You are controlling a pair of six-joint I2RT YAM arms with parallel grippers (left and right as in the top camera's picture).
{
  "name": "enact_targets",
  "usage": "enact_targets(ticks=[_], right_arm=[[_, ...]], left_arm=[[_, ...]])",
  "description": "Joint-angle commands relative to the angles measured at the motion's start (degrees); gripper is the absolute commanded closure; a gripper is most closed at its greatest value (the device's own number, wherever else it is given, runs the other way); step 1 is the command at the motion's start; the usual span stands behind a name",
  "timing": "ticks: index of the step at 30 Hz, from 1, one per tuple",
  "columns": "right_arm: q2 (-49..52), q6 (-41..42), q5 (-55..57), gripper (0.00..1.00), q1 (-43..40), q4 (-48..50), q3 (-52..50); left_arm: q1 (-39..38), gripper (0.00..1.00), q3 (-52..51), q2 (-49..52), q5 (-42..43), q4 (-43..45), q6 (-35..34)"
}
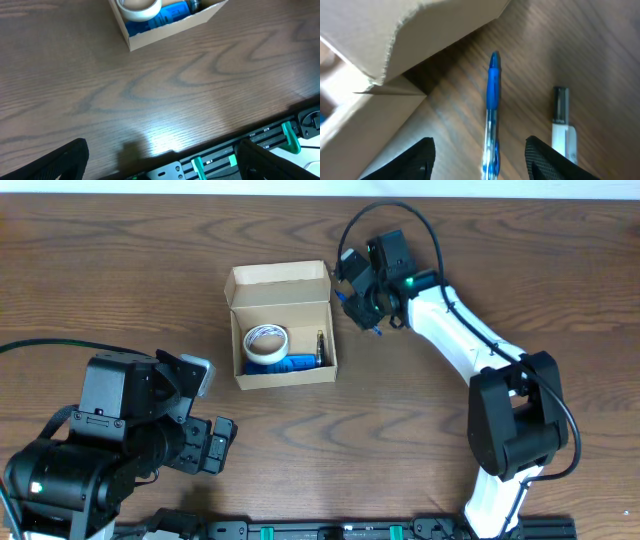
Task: Pack container
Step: 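Lower the right gripper onto the blue pen and grasp it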
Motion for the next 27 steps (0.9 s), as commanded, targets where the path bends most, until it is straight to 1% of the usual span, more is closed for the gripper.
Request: enact_targets(ticks=[1, 13, 20, 27], right_arm=[[0.0, -0.4, -0.9, 0.38, -1.4, 2.6, -3.2], [0.0, 0.8, -2.6, 0.35, -1.8, 11.5, -10.1], [0.2, 0.8, -2.6, 0.35, -1.8, 16.1, -12.6], [3.4, 1.9, -2.6, 0.37, -1.8, 19.8, -12.7]], left_arm=[[0.1, 0.05, 0.9, -0.1, 0.3, -0.2, 1.0], [0.1, 0.05, 0.9, -0.1, 0.3, -0.2, 1.0], [0.1, 0.05, 0.9, -0.1, 0.3, -0.2, 1.0], [0.1, 0.05, 0.9, -0.1, 0.3, -0.2, 1.0]])
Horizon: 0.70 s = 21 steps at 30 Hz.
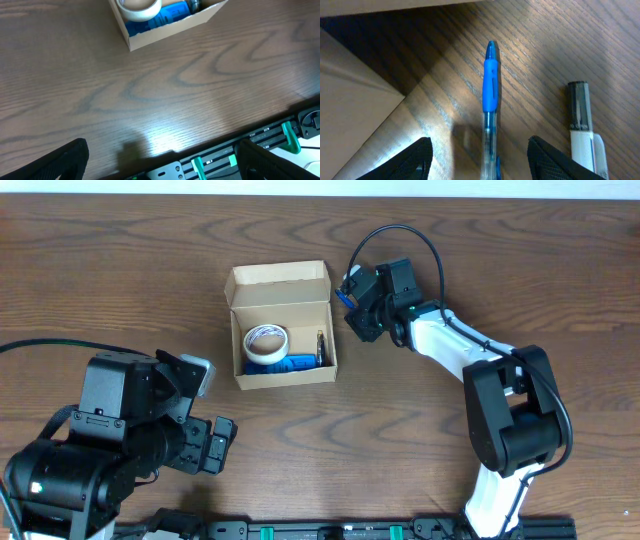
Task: Pack container
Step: 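Lower the right gripper onto the blue pen and grasp it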
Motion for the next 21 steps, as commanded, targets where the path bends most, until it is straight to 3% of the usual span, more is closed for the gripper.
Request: enact_targets(ticks=[1, 14, 21], right_arm=[[2.5, 1.7, -0.5, 0.37, -0.2, 0.9, -0.5], [5.2, 5.6, -0.7, 0.46, -0.2, 3.5, -0.5], [5.5, 6.6, -1.1, 0.65, -0.2, 3.6, -0.5]], left_arm=[[0.1, 0.05, 0.9, -0.1, 0.3, -0.2, 1.0], [0.1, 0.05, 0.9, -0.1, 0.3, -0.2, 1.0], [0.1, 0.05, 0.9, -0.1, 0.3, -0.2, 1.0]])
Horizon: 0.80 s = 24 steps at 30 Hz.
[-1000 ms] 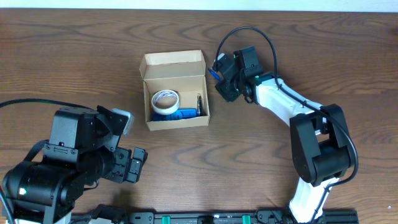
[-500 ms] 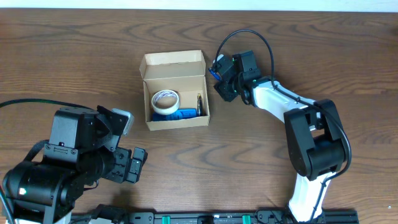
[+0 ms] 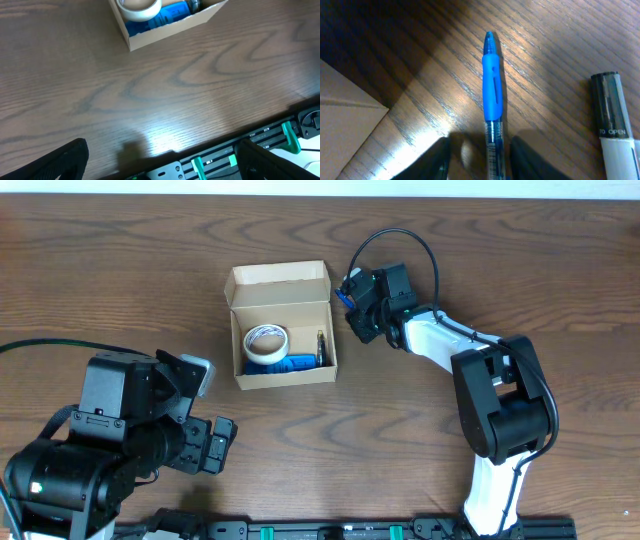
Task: Pack container
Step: 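Lower the right gripper onto the blue pen and grasp it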
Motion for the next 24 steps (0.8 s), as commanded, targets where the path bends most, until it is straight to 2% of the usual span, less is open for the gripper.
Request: enact_targets(ticks=[1, 7, 12, 17, 24], right_arm=[[1.7, 1.5, -0.5, 0.65, -0.2, -0.1, -0.4], [1.7, 3.0, -0.5, 0.78, -0.2, -0.1, -0.3], [1.6, 3.8, -0.5, 0.84, -0.2, 0.0, 0.0], [0.3, 6.3, -0.6, 0.97, -0.2, -0.2, 1.7], [-8.0, 6.3, -0.6, 0.99, -0.2, -0.7, 3.5]], left_arm=[[0.1, 0.05, 0.9, -0.1, 0.3, -0.2, 1.0], [0.1, 0.05, 0.9, -0.1, 0.3, -0.2, 1.0], [0.1, 0.05, 0.9, -0.1, 0.3, -0.2, 1.0], [0.1, 0.05, 0.9, -0.1, 0.3, -0.2, 1.0], [0.1, 0.05, 0.9, -0.1, 0.3, -0.2, 1.0]])
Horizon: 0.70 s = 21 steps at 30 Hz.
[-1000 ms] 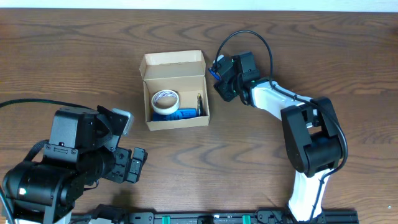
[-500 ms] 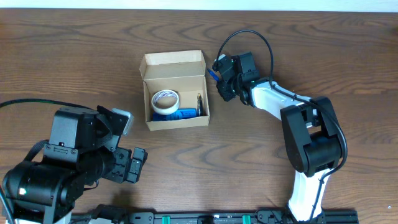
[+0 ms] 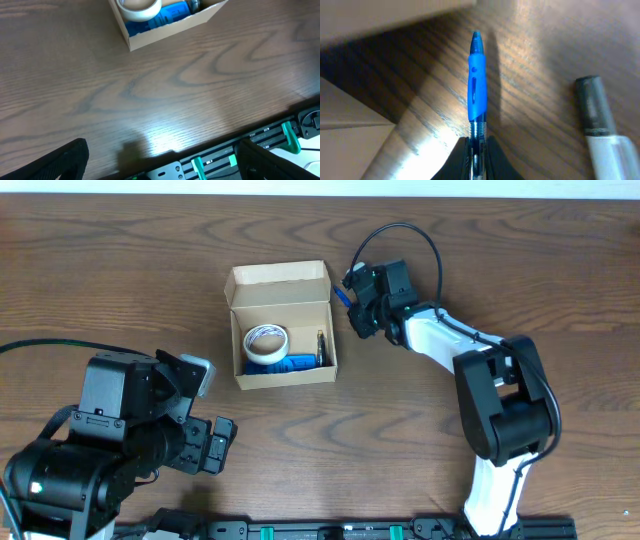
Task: Pack container
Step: 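Lower the right gripper onto the blue pen and grasp it, then lift the blue pen and lower it into the box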
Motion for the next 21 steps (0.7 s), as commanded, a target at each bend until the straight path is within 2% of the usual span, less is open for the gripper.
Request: enact_targets(ticks=[1, 12, 18, 20, 21], right_arm=[[-8.7, 1.0, -0.6, 0.99, -0.2, 0.1, 2.6], [-29.0, 0.8, -0.7, 0.99, 1.5, 0.9, 3.3], [-31.9, 0.7, -1.0, 0.99, 6.0, 1.5, 3.3], [-31.5, -2.1, -3.4, 0.99, 7.6, 0.7, 3.3], [-31.2, -6.0, -5.7, 0.99, 8.6, -0.3, 3.3]], left_arm=[[0.1, 0.05, 0.9, -0.1, 0.3, -0.2, 1.0], [0.1, 0.05, 0.9, -0.1, 0.3, -0.2, 1.0], [0.1, 0.05, 0.9, -0.1, 0.3, -0.2, 1.0], [0.1, 0.05, 0.9, -0.1, 0.3, -0.2, 1.0], [0.1, 0.05, 0.9, -0.1, 0.3, -0.2, 1.0]])
